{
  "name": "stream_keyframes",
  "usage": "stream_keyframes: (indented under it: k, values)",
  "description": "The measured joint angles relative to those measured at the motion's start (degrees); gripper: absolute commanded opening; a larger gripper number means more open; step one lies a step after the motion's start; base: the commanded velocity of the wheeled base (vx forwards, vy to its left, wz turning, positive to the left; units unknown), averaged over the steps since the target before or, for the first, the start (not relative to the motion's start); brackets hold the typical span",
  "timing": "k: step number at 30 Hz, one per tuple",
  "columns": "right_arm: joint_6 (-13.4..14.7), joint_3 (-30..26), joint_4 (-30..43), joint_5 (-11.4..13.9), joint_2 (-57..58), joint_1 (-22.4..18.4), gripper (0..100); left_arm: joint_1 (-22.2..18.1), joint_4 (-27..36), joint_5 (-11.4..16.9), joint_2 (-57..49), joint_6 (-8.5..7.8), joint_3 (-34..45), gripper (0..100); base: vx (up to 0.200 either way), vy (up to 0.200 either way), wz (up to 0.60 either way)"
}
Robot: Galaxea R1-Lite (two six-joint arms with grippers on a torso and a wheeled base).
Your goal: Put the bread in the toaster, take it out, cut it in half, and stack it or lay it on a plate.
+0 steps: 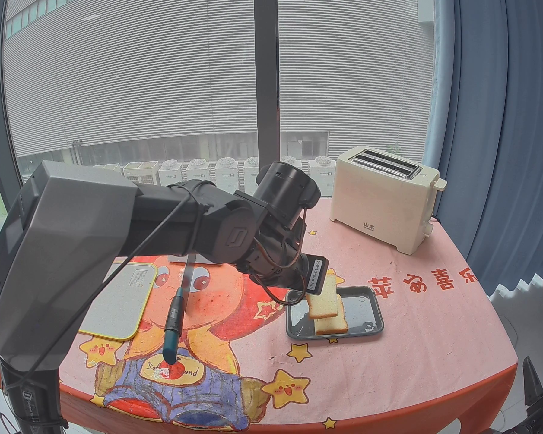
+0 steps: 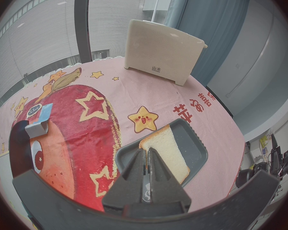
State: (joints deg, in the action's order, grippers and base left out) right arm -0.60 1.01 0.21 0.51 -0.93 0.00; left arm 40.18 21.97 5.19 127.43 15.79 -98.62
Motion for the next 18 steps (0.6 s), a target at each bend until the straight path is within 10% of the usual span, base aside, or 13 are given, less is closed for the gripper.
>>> stream_keyframes:
  k: [18]
  values:
    - [0.0,-0.02,0.01,0.0,0.0,0.0,100,1.13,0.01,-1.15,2.36,0.09,0.33,0,0.0,0.0,0.0]
